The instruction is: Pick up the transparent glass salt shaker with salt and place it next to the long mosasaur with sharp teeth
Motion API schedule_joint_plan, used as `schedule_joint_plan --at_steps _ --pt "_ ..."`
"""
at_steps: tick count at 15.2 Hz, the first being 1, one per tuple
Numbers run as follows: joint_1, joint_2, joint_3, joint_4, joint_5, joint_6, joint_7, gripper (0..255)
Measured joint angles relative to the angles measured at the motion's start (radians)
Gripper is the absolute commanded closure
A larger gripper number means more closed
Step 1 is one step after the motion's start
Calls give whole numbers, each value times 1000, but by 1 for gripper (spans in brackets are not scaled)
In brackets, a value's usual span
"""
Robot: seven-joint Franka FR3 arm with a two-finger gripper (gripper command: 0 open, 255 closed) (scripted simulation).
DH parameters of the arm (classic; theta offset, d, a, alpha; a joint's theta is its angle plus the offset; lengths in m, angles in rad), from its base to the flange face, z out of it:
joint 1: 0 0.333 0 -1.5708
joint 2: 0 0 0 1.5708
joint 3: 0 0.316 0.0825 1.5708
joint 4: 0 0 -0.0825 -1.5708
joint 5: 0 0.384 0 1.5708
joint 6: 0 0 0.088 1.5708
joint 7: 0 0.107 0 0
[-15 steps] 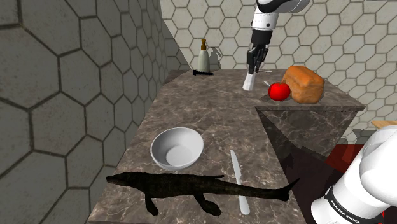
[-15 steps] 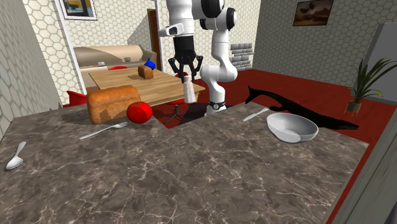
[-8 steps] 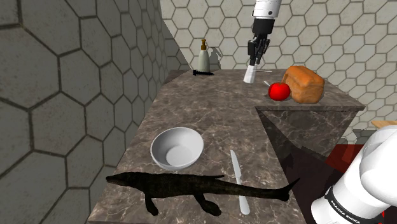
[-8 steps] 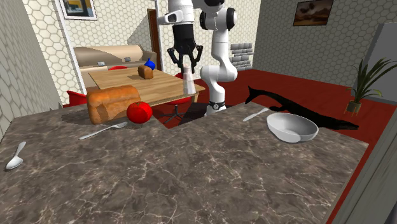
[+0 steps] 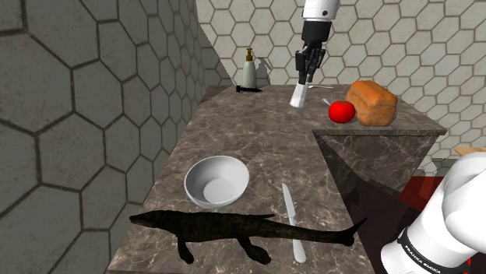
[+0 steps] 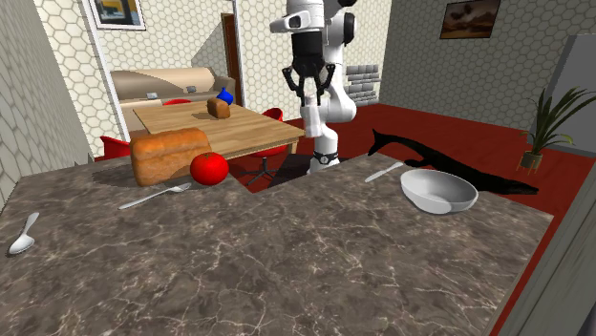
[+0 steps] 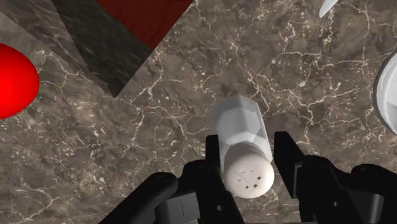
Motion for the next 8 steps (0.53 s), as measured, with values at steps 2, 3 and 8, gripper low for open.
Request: schedule_joint_plan --at_steps 2,3,8 --pt "18 -30 36 -32 7 5 53 255" --pt "26 -43 51 -47 10 9 75 255" --pt "65 -89 129 -98 33 23 187 255"
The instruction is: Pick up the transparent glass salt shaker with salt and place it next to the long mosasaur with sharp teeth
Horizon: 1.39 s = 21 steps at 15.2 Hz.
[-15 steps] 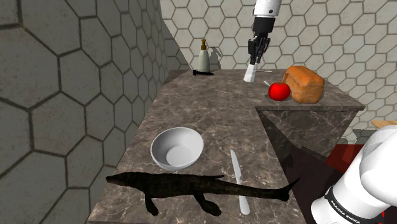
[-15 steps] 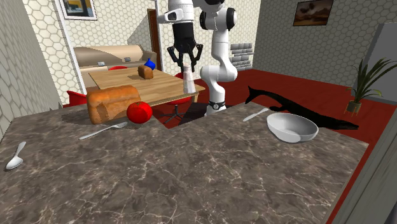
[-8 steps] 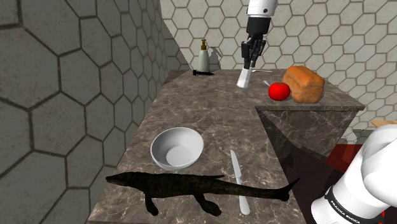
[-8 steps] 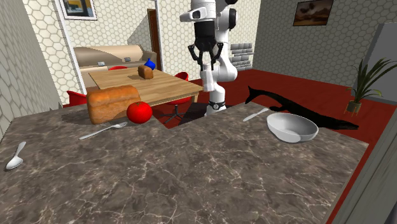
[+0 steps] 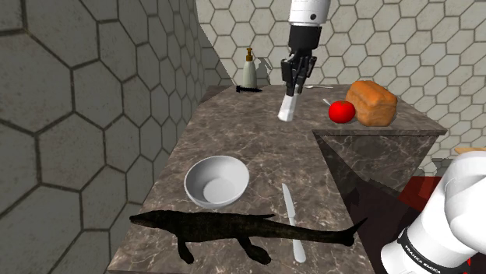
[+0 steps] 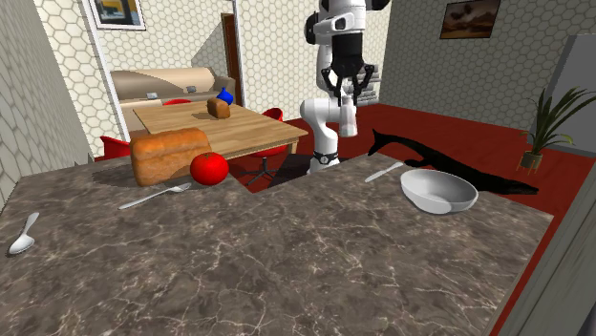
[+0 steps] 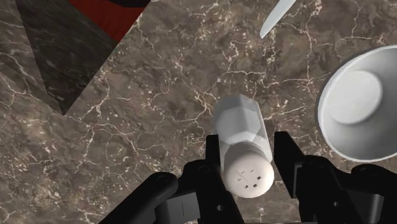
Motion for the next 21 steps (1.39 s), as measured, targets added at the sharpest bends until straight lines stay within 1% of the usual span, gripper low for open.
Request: schedule_joint_plan --at_steps 4,7,21 --pt "33 -26 66 -20 23 2 94 255" --pt "57 -23 116 -29 40 21 161 255" --pt "63 -44 130 -225 51 197 158 255"
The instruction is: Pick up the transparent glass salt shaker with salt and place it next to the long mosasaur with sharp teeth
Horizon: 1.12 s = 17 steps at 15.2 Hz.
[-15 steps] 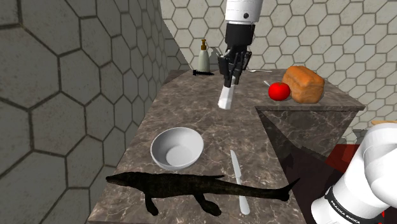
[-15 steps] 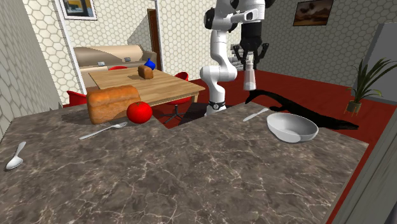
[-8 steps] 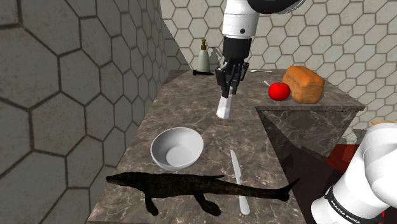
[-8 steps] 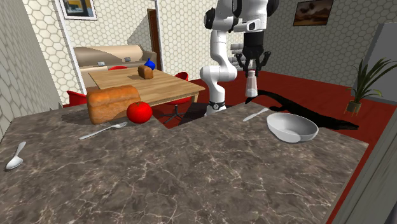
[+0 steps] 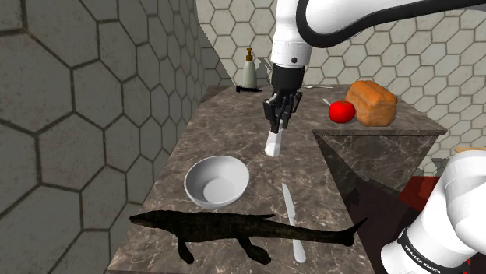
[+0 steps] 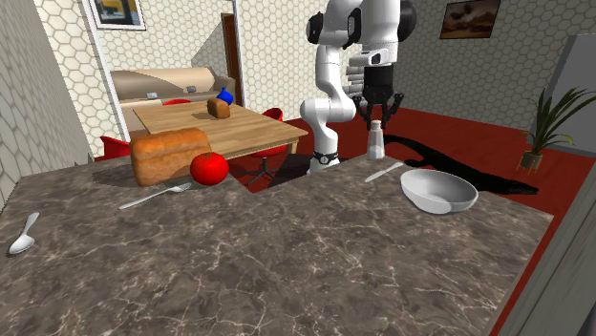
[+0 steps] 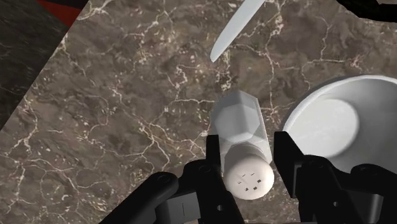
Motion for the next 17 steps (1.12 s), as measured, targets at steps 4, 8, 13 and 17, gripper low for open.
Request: schedule_joint_plan --at_steps 4,8,13,17 --pt "1 4 2 -50 2 54 -5 255" --pt "2 8 4 -100 6 108 -10 255" --pt "3 24 7 -154 9 178 -16 255" --pt "4 41 11 -197 12 237 -19 255"
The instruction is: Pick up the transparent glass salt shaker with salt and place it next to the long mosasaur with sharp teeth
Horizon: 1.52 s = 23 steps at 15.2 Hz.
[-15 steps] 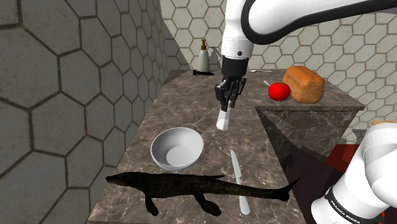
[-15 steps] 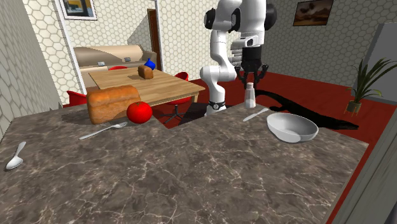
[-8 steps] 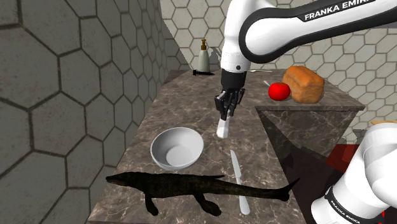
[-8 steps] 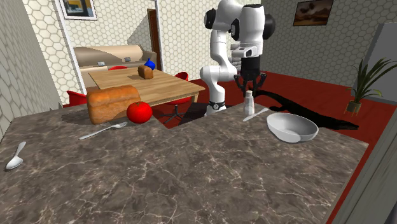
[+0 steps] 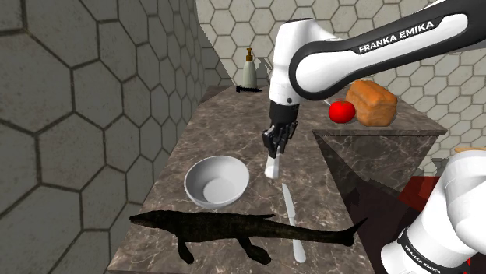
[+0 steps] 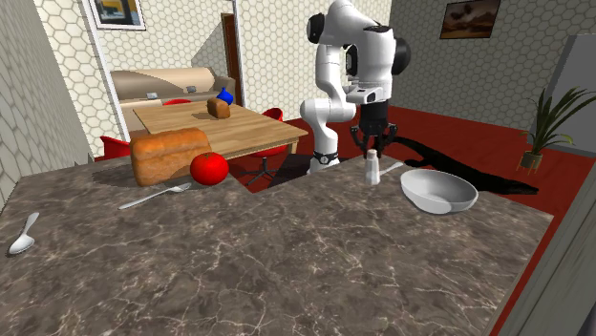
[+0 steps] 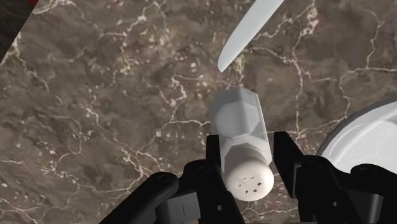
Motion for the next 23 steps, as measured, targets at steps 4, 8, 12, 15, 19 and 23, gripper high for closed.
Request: schedule_joint_plan --at_steps 4,8,12,15,19,23 --pt "1 12 2 -30 2 42 -4 255" --pt "1 14 2 -33 3 48 -4 255" --pt "1 14 2 -33 3 48 -4 0" --pt "1 14 2 -33 3 48 -4 0" --pt "-2 -18 -6 13 -2 -29 -4 0" --pt "-5 -27 -10 57 -6 -83 -1 0"
